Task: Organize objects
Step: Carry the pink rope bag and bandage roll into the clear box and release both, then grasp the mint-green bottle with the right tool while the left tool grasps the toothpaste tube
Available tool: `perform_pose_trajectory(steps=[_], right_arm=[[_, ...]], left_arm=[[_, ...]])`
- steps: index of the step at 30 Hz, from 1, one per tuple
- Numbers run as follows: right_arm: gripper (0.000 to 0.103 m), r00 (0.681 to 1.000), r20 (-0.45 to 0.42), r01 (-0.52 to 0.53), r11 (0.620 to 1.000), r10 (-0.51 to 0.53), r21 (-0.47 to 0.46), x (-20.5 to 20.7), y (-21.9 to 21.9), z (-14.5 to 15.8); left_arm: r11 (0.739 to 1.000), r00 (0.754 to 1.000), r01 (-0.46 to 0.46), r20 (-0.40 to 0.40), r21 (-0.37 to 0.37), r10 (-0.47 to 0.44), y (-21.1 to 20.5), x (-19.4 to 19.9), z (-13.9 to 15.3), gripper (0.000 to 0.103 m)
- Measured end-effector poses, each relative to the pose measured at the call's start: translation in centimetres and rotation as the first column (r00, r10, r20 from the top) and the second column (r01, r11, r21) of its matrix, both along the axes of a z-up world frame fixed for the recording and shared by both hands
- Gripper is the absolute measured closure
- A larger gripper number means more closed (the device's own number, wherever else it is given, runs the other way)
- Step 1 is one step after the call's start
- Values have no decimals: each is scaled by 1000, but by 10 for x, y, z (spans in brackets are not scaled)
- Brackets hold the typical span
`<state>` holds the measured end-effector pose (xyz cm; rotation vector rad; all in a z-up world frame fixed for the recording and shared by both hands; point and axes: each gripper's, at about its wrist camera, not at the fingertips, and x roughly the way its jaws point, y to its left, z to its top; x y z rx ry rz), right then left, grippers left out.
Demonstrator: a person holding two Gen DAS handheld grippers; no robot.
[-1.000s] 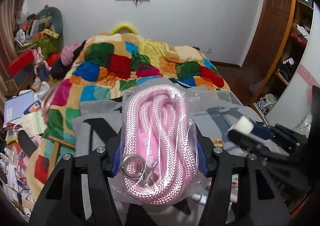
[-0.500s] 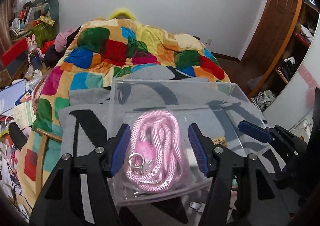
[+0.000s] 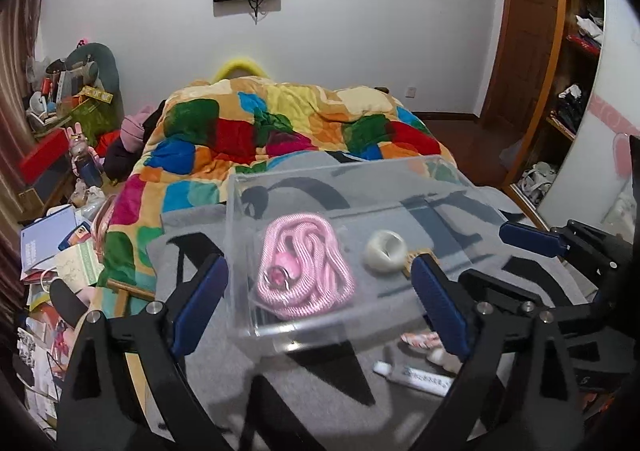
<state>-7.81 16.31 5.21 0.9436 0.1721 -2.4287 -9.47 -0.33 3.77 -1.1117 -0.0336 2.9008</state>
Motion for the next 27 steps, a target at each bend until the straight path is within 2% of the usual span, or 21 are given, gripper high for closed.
perform_pose_trajectory(steps=[8,15,20,25,27], right_arm=[[40,1000,-9,8,1000,-8,-9,24,26,-4],[40,999,31,43,998,-45,49,32,49,-30],[40,995,85,52,996,-58,74,31,58,-51],[40,994,99,26,994,-37,110,33,55,-63],[41,994,102,16,993,-28,117,33,50,-64]], left_arm=[[999,999,18,35,49,-20,3,22,-14,7],[999,995,39,92,16,-40,18,31,-41,6],[998,983,62,174,32,-67,31,25,-64,6],[995,964,91,245,46,-99,47,19,-88,6],[992,961,96,251,87,-115,49,20,-93,5]])
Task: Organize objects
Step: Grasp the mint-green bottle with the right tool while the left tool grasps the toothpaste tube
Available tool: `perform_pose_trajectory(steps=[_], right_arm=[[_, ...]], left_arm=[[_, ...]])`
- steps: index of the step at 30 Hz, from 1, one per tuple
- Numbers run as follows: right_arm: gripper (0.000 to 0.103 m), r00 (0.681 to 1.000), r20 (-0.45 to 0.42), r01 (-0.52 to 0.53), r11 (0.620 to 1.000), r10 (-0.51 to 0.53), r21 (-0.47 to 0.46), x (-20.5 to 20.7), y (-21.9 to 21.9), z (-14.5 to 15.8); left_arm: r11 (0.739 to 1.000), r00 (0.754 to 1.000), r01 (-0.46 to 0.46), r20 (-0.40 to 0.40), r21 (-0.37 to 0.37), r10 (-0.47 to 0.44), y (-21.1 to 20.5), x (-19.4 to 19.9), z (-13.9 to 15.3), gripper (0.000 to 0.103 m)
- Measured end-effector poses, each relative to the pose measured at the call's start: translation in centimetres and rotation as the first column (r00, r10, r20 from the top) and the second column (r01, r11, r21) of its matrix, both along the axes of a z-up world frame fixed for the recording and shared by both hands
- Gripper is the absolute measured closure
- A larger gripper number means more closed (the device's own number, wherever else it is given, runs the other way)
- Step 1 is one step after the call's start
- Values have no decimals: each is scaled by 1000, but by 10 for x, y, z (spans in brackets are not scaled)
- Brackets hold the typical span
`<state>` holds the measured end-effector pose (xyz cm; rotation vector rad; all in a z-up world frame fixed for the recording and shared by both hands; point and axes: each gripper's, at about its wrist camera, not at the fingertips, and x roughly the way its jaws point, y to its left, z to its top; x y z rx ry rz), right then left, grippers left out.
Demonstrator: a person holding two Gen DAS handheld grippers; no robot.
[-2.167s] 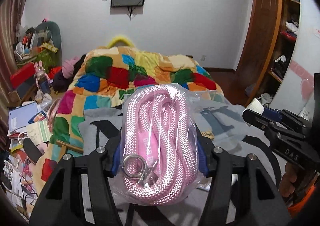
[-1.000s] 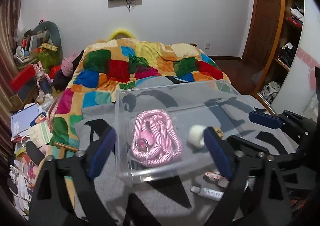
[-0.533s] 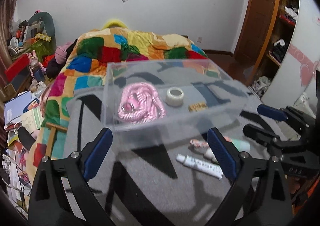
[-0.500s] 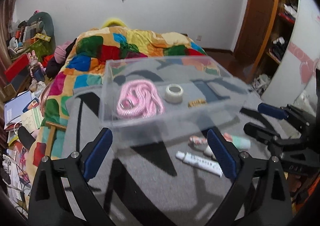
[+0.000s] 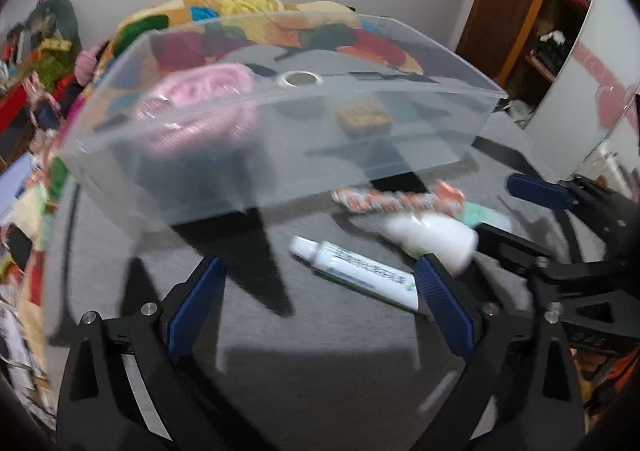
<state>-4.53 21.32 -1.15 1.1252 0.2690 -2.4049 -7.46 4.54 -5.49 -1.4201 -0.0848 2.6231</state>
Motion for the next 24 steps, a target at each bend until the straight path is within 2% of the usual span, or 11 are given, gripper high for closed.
perform_pose_trajectory(steps=[3,5,7,8,10,11,13,15,17,22,24], right_arm=[[42,1000,3,-8,1000,8,20,-5,-4,-2],[48,1000,24,-18,1000,18,7,-8,-6,-5],[60,998,46,-34,999,34,4,-11,-8,-9],[61,998,52,-36,999,36,4,-12,-9,-11],[69,998,44,-36,999,36,2,-13,-9,-11],[71,998,45,-39,999,39,-5,-13,-10,-13],[77,998,48,-44,999,45,-19,-11,-9,-15],[80,997,51,-48,999,49,-22,-9,-8,-16],[80,997,51,-53,998,54,-26,-4,-8,-17],[80,997,53,-50,998,51,-31,9,-4,-16],[80,997,54,-48,998,50,-31,13,-4,-16]], left_arm=[[1000,1000,8,1,6,-8,-2,3,0,5],[1000,1000,10,-2,7,-10,-6,6,0,5],[1000,1000,11,-5,4,-11,-12,12,0,5],[1000,1000,12,-6,6,-12,-16,15,1,6],[1000,1000,19,-6,4,-19,-20,20,2,13],[1000,1000,22,-8,-15,-23,-21,23,3,20],[998,999,39,-9,-45,-39,-21,27,3,22],[998,999,50,-3,-35,-50,-23,30,4,22],[999,999,48,2,11,-48,-24,29,8,22],[994,999,-23,44,105,18,-23,2,8,22],[996,999,-36,30,77,34,-16,-3,6,22]])
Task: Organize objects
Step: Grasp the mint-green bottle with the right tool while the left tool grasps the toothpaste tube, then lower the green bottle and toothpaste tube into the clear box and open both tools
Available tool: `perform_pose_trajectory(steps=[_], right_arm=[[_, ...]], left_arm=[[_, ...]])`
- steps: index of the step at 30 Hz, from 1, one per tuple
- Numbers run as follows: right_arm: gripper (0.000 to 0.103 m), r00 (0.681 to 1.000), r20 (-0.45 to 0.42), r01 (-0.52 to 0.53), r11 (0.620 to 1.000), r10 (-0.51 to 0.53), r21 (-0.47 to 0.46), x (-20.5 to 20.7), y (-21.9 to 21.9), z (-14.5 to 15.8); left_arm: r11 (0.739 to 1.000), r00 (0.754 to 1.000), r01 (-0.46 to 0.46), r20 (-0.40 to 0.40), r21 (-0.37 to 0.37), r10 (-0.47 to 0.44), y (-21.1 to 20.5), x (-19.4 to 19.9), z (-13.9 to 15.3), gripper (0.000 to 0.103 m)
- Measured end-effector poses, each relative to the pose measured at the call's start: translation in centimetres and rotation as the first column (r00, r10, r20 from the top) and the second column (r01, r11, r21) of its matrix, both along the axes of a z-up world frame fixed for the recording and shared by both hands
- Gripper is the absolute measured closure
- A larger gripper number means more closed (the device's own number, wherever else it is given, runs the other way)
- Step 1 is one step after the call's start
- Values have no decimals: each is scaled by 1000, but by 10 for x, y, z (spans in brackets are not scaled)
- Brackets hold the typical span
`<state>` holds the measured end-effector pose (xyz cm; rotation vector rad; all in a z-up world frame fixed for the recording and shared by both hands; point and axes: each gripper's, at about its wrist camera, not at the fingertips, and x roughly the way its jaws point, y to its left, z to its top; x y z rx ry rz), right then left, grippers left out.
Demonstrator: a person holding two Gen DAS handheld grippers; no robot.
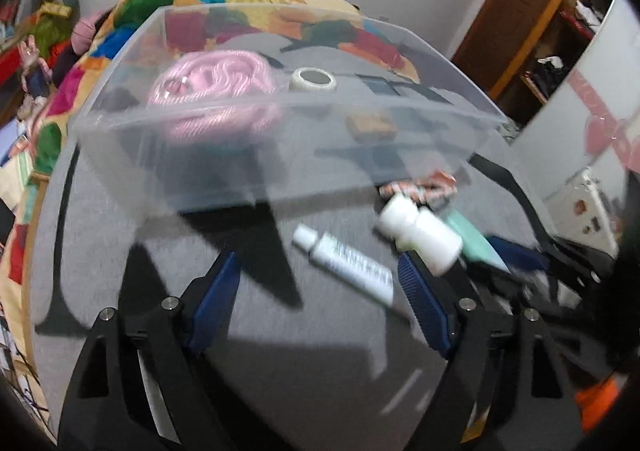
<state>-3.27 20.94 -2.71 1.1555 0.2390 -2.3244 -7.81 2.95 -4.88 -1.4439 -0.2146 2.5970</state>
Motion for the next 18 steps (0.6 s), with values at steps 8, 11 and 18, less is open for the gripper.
perform_pose_trajectory(steps=[8,11,18], right_arm=[[80,1000,-20,-5,1000,5,20,4,0,-1],[80,1000,-26,6,1000,-6,2,4,1,-2],[80,999,-15,37,997,-38,-61,8,11,4]], left_arm=[[989,997,8,-75,-147,-20,15,17,-4,52],[989,996,14,-81,-146,-26,8,26,-1,74],[987,991,30,-121,-161,-50,3,45,2,87]])
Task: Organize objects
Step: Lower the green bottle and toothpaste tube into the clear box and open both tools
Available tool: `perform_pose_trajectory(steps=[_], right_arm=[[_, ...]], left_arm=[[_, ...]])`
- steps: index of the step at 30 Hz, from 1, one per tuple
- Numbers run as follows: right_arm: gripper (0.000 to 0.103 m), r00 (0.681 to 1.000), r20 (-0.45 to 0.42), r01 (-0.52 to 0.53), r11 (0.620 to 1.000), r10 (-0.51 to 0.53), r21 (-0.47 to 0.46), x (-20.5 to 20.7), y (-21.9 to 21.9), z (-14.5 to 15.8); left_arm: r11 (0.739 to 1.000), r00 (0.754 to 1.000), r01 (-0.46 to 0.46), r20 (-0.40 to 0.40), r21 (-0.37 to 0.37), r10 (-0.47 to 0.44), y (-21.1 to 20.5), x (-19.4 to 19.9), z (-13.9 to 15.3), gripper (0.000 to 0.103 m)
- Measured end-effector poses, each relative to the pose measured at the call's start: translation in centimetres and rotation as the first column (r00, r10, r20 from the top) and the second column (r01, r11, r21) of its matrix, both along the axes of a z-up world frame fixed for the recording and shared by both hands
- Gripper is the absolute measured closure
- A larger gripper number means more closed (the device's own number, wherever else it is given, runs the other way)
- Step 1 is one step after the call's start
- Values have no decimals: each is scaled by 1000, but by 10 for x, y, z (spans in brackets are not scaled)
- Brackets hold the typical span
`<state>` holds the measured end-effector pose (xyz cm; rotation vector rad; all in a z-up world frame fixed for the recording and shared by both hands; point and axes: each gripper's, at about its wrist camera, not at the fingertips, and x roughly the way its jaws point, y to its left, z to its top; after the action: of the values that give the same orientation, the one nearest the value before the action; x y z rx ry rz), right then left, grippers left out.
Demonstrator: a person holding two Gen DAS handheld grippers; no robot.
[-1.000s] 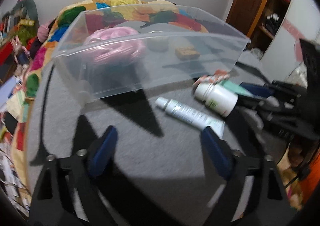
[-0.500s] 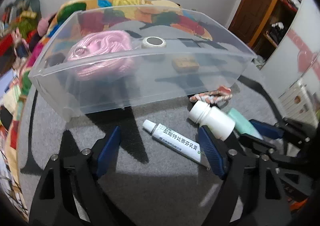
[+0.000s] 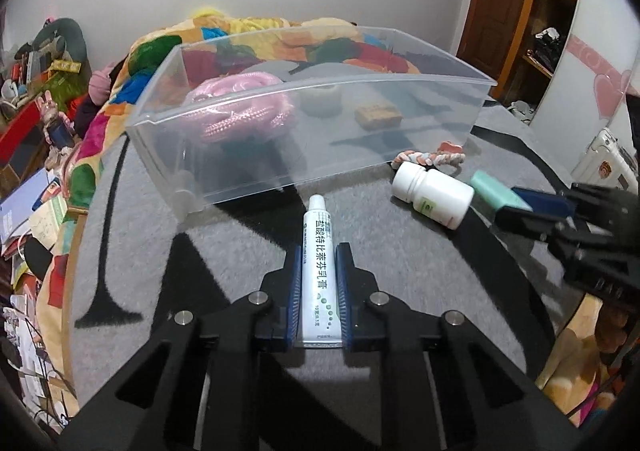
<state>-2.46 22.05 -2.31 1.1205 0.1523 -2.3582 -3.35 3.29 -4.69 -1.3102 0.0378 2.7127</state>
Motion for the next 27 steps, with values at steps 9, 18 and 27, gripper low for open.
perform_pose_trajectory(steps=[9,18,27], right_arm=[[80,996,-85,15,998,-20,-60,3,2,40],[80,987,-158,20,995,-36,-101,-1,1,72],[80,989,-145,28,994,-44,-109,-10,2,71]], left_arm=[[999,992,12,-128,38,-7,0,12,42,102],[999,994,34,-106,-2,-34,-3,6,44,91],[998,998,57,4,-14,-57,6,-3,-2,86]])
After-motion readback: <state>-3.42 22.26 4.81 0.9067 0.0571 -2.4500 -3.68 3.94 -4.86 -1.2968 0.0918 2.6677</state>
